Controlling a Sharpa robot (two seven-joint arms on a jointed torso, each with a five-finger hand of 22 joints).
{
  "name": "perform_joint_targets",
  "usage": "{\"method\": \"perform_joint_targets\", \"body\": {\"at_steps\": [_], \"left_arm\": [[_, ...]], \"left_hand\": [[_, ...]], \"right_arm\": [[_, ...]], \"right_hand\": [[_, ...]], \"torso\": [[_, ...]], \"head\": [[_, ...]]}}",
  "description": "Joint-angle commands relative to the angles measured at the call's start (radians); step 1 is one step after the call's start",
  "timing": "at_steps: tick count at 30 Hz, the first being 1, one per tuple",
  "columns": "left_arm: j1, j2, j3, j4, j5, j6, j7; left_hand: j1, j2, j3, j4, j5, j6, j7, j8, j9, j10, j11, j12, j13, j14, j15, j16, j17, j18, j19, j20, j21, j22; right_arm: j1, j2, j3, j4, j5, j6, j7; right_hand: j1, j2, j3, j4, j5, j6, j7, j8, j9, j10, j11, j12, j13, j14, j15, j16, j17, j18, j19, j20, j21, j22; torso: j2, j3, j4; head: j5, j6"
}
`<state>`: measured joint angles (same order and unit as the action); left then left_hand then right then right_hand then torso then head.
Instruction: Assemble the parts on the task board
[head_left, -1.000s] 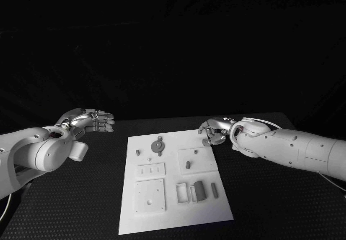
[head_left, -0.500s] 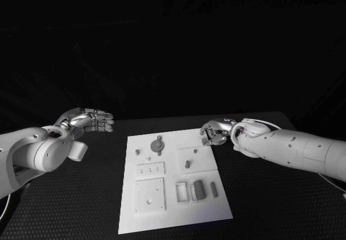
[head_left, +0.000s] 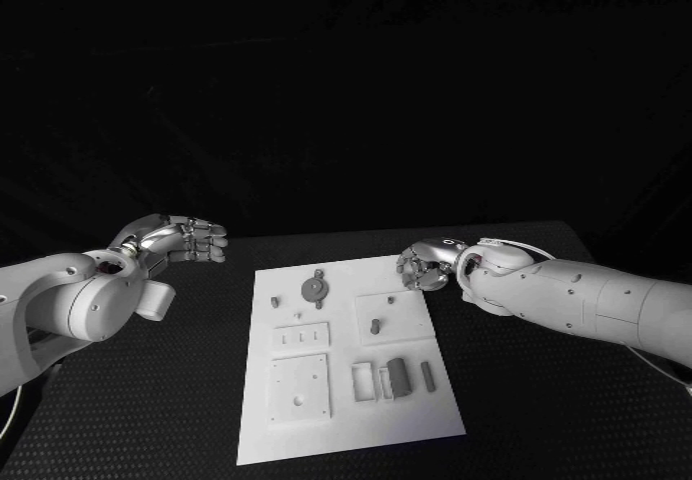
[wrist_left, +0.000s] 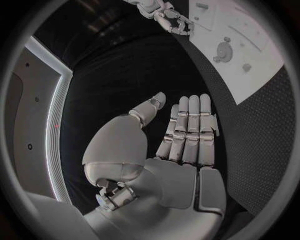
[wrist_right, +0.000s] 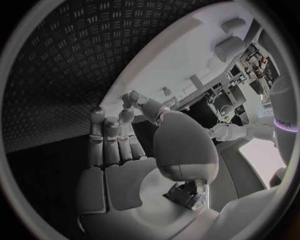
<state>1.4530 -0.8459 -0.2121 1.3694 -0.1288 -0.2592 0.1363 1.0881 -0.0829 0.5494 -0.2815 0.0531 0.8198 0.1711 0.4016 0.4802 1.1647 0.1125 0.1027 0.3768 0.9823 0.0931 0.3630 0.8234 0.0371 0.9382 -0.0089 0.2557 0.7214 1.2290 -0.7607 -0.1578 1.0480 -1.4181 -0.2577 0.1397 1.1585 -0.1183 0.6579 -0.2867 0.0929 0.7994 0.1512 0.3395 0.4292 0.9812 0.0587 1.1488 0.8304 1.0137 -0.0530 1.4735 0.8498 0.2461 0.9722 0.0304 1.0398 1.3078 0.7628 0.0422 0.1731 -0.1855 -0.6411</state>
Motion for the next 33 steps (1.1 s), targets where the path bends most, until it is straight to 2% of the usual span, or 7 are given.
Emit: {"method": "perform_joint_targets", "body": {"at_steps": [1, 16, 22, 33], "left_arm": [[0.000, 0.001, 0.001, 0.000, -0.008, 0.003, 0.005], [0.000, 0.001, 0.001, 0.001, -0.008, 0.007, 0.005], [0.000, 0.000, 0.001, 0.001, -0.008, 0.008, 0.003], [0.000, -0.002, 0.001, 0.002, -0.008, 0.008, 0.002]], "left_hand": [[-0.002, -0.005, -0.004, 0.004, -0.003, -0.003, 0.006, -0.005, 0.001, -0.006, 0.004, -0.006, 0.001, 0.000, 0.002, -0.006, 0.001, 0.005, 0.005, 0.004, -0.006, 0.001], [-0.003, -0.003, -0.004, 0.004, -0.003, -0.003, 0.006, -0.005, 0.002, -0.006, 0.004, -0.007, 0.002, 0.000, 0.002, -0.007, 0.002, 0.006, 0.005, 0.004, -0.007, 0.002], [-0.002, -0.002, -0.003, 0.003, -0.003, -0.003, 0.006, -0.006, 0.002, -0.006, 0.004, -0.007, 0.003, 0.000, 0.002, -0.007, 0.002, 0.006, 0.005, 0.004, -0.008, 0.002], [0.000, -0.001, -0.003, 0.002, -0.003, -0.002, 0.006, -0.006, 0.002, -0.006, 0.003, -0.008, 0.005, 0.000, 0.002, -0.008, 0.003, 0.006, 0.005, 0.003, -0.008, 0.003]], "right_arm": [[-0.001, 0.002, 0.000, -0.001, -0.021, 0.013, 0.008], [-0.003, 0.009, 0.000, -0.002, -0.029, 0.002, -0.010], [-0.003, 0.012, 0.000, -0.005, -0.040, 0.020, -0.031], [-0.003, 0.012, 0.000, -0.006, -0.047, 0.013, -0.044]], "right_hand": [[-0.005, 0.008, -0.007, 0.002, 0.002, 0.104, 0.000, 0.007, 0.003, -0.103, -0.015, 0.007, 0.001, 0.006, -0.004, 0.004, 0.001, 0.016, 0.007, -0.001, 0.006, 0.020], [-0.019, 0.002, -0.009, 0.009, 0.002, 0.117, -0.006, 0.014, 0.009, -0.098, -0.020, 0.007, 0.001, 0.010, -0.009, 0.007, 0.002, 0.016, 0.012, -0.003, 0.009, 0.018], [-0.035, 0.005, -0.009, 0.022, 0.002, 0.132, -0.012, 0.022, 0.018, -0.093, -0.025, 0.007, 0.000, 0.013, -0.014, 0.008, 0.003, 0.016, 0.016, -0.005, 0.011, 0.017], [-0.048, 0.003, -0.010, 0.034, 0.002, 0.136, -0.014, 0.025, 0.023, -0.092, -0.028, 0.007, 0.000, 0.014, -0.016, 0.008, 0.003, 0.016, 0.017, -0.007, 0.011, 0.017]], "torso": [[0.000, 0.0001, -0.0008], [0.000, 0.0000, -0.0010], [0.001, -0.0003, -0.0012], [0.000, 0.0001, -0.0013]], "head": [[0.003, -0.001], [0.002, -0.005], [0.000, -0.007], [-0.001, -0.011]]}}
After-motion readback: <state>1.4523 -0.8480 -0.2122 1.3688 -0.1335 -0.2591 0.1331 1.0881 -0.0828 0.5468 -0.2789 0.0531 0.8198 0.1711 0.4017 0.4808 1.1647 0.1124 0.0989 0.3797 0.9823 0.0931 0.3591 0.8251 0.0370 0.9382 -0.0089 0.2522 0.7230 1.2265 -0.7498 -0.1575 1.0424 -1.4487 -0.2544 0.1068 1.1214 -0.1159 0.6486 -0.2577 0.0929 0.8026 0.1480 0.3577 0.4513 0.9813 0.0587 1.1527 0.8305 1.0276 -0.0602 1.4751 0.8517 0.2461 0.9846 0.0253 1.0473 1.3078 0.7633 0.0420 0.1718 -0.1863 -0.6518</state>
